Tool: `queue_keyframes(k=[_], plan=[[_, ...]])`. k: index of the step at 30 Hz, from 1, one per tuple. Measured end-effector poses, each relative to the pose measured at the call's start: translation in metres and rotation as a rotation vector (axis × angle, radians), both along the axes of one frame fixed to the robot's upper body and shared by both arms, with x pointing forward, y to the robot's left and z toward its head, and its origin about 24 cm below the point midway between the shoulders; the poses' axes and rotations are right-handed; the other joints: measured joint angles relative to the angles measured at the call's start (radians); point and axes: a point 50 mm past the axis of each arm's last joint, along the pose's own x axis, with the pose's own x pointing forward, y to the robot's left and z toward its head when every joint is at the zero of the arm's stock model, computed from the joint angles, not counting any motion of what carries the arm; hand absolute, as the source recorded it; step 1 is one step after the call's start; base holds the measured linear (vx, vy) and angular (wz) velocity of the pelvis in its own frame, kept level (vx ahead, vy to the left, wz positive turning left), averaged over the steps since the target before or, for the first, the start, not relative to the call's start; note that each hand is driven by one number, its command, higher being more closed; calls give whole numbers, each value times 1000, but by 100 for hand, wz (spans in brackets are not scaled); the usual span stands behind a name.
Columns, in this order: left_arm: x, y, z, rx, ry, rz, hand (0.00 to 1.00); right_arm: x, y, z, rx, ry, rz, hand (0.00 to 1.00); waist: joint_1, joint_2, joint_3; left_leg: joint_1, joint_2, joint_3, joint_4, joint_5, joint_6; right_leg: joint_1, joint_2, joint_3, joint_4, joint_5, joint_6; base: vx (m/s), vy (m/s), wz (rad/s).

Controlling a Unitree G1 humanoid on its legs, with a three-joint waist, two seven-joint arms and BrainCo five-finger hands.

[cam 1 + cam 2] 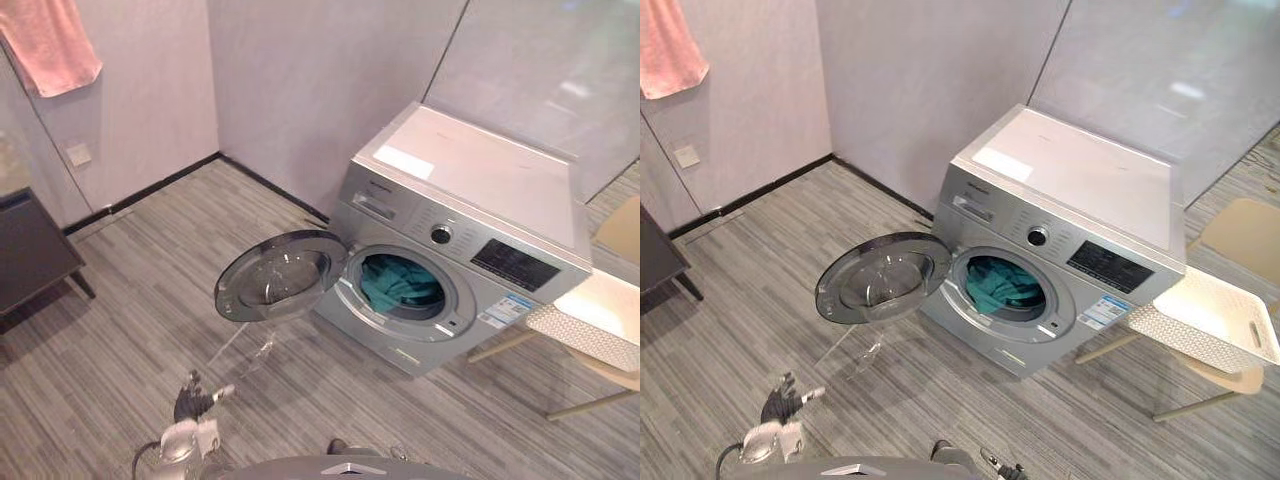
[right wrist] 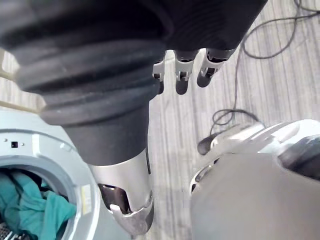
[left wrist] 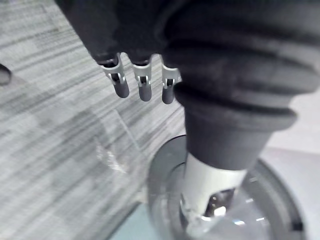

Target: Pick up the laundry basket with both hands and put the clothes into the washing machine.

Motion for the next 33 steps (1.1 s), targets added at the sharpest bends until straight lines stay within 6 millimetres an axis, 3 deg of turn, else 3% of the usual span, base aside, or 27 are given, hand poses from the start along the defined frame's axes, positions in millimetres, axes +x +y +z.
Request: queue_keyframes(k=[3, 8, 11, 12, 15, 17, 18, 19, 20, 21, 23, 26, 29, 33], plan=[[27, 18, 41, 26, -242, 118, 0, 2, 2, 0, 2, -4, 12, 0, 3, 7, -6, -30, -32, 27, 7, 6, -6, 3, -4, 79, -111, 113, -15, 85, 87, -15], [52, 37, 80, 87, -437, 200, 0, 4, -18, 5, -57, -25, 28, 0, -4, 71, -22, -33, -25, 31, 3, 3, -9, -3, 4, 67, -111, 111, -17, 127, 14, 0], [81, 54, 114, 174, -561, 218, 0, 9, -20, 7, -64, -46, 39, 0, -15, 77, -15, -54, -25, 57, 4, -2, -2, -32, 4, 72, -111, 114, -20, 16, 3, -11], [87, 58, 123, 201, -590, 217, 0, 11, -20, 8, -65, -54, 42, 0, -19, 66, -7, -64, -25, 59, 5, -3, 0, -43, 4, 72, -111, 118, -25, -62, -4, -17], [122, 85, 184, 358, -768, 208, 0, 23, -17, 12, -63, -117, 76, 0, -20, 12, 39, -161, -29, 90, 57, -15, -4, -144, 4, 111, -111, 157, -38, -153, -4, -36], [145, 107, 237, 477, -883, 239, 0, 31, -16, 15, -63, -163, 90, 0, -27, -29, 80, -275, -19, 114, 170, -52, -8, -236, 10, 156, -111, 188, -47, -201, -20, -44], [149, 112, 248, 498, -905, 249, 0, 33, -16, 16, -66, -172, 90, 0, -29, -33, 88, -304, -10, 123, 204, -65, -11, -258, 18, 163, -111, 198, -59, -280, -54, -74], [168, 121, 291, 563, -976, 257, 0, 42, -17, 21, -73, -221, 96, 0, -23, -31, 125, -412, 35, 137, 327, -120, -16, -320, 56, 189, -110, 233, -94, -317, -50, -95], [180, 122, 323, 598, -1032, 245, 0, 50, -13, 25, -66, -261, 109, 0, -20, -35, 136, -489, 77, 148, 430, -167, -20, -369, 87, 206, -111, 237, -99, -328, -40, -95], [184, 121, 336, 605, -1057, 239, 0, 54, -12, 27, -67, -281, 116, 0, -19, -36, 144, -517, 94, 148, 468, -183, -19, -385, 100, 210, -111, 241, -105, -265, -4, -80], [202, 107, 382, 577, -1149, 203, 0, 70, -10, 38, -71, -371, 119, 0, -16, -36, 157, -639, 159, 151, 593, -231, -20, -463, 145, 219, -111, 265, -139, -231, 28, -66], [216, 83, 420, 640, -1184, 107, 0, 81, -7, 48, -77, -449, 133, 0, -17, -41, 184, -736, 217, 140, 697, -274, -20, -524, 187, 223, -111, 284, -165, -204, 62, -52], [222, 60, 440, 696, -1213, 10, 0, 81, 3, 53, -61, -497, 121, 0, -22, -43, 185, -829, 271, 128, 782, -307, -17, -590, 229, 220, -113, 311, -183, -177, 77, -50], [238, 54, 411, 599, -1116, -32, 0, 70, 19, 47, -4, -470, 111, 0, -17, -49, 191, -812, 295, 147, 768, -315, -21, -604, 250, 164, -113, 407, -174, -85, 47, -31]])
